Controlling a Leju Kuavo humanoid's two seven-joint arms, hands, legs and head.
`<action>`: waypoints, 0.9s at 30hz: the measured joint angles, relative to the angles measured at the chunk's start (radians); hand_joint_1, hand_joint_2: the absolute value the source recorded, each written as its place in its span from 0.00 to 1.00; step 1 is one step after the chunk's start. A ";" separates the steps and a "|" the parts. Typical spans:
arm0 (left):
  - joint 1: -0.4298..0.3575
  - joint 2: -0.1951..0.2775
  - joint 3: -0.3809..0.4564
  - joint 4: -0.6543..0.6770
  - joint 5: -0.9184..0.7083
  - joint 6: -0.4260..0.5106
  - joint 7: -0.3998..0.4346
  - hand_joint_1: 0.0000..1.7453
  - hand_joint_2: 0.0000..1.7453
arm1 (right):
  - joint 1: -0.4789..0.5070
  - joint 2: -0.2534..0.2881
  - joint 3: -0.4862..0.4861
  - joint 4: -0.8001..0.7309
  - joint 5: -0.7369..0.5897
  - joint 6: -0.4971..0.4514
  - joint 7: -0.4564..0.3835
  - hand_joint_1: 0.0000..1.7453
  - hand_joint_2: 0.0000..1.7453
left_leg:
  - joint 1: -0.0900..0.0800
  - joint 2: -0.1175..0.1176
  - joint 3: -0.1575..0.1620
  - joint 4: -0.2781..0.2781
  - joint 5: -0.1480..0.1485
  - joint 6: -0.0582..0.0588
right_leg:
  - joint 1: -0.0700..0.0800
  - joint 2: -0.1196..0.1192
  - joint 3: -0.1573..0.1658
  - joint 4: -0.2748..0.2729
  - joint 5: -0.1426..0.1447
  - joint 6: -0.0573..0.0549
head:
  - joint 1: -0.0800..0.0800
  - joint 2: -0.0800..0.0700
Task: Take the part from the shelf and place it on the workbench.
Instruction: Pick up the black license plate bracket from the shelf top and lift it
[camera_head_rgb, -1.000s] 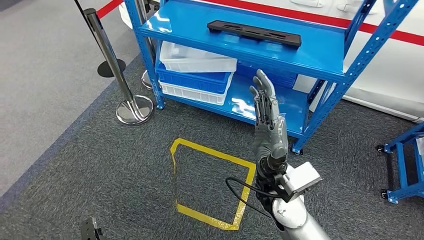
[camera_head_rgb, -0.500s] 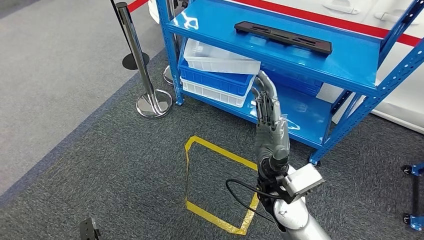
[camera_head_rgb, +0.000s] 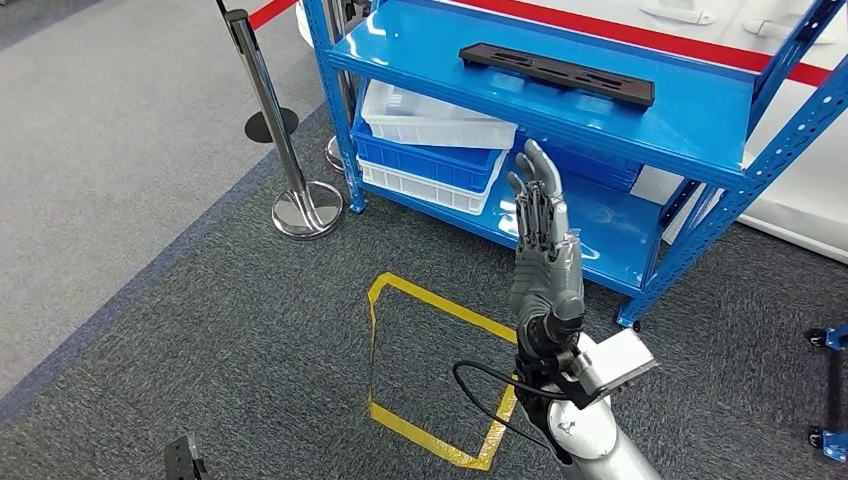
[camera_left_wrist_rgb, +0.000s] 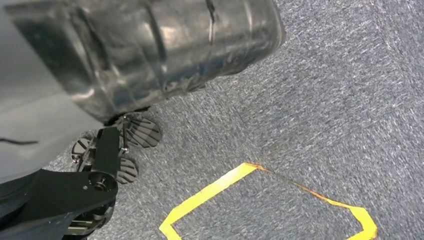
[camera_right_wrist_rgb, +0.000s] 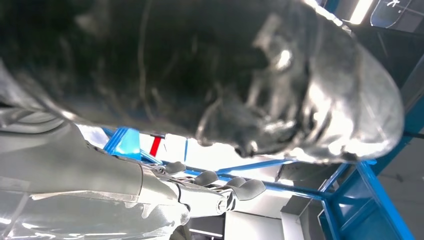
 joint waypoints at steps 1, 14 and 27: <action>0.000 0.000 0.000 0.000 0.001 -0.003 0.000 0.00 0.00 | 0.000 0.000 0.000 0.000 -0.002 0.001 0.000 0.00 0.00 | 0.000 0.000 0.000 0.000 0.000 -0.002 | 0.000 0.000 0.000 0.000 0.000 0.000 | 0.000 0.000; -0.003 0.000 -0.004 0.000 0.009 -0.021 0.001 0.00 0.00 | -0.001 0.000 0.000 0.000 -0.028 0.025 0.000 0.00 0.00 | -0.001 0.000 -0.003 0.003 -0.001 -0.005 | -0.002 0.000 0.001 -0.002 0.000 0.000 | 0.000 0.000; -0.003 0.000 -0.004 0.000 0.009 -0.021 0.010 0.00 0.00 | -0.001 0.000 0.000 0.000 -0.025 0.025 0.003 0.00 0.00 | -0.003 0.000 -0.007 0.014 -0.008 0.005 | -0.004 0.000 0.002 -0.004 -0.001 0.006 | 0.000 0.000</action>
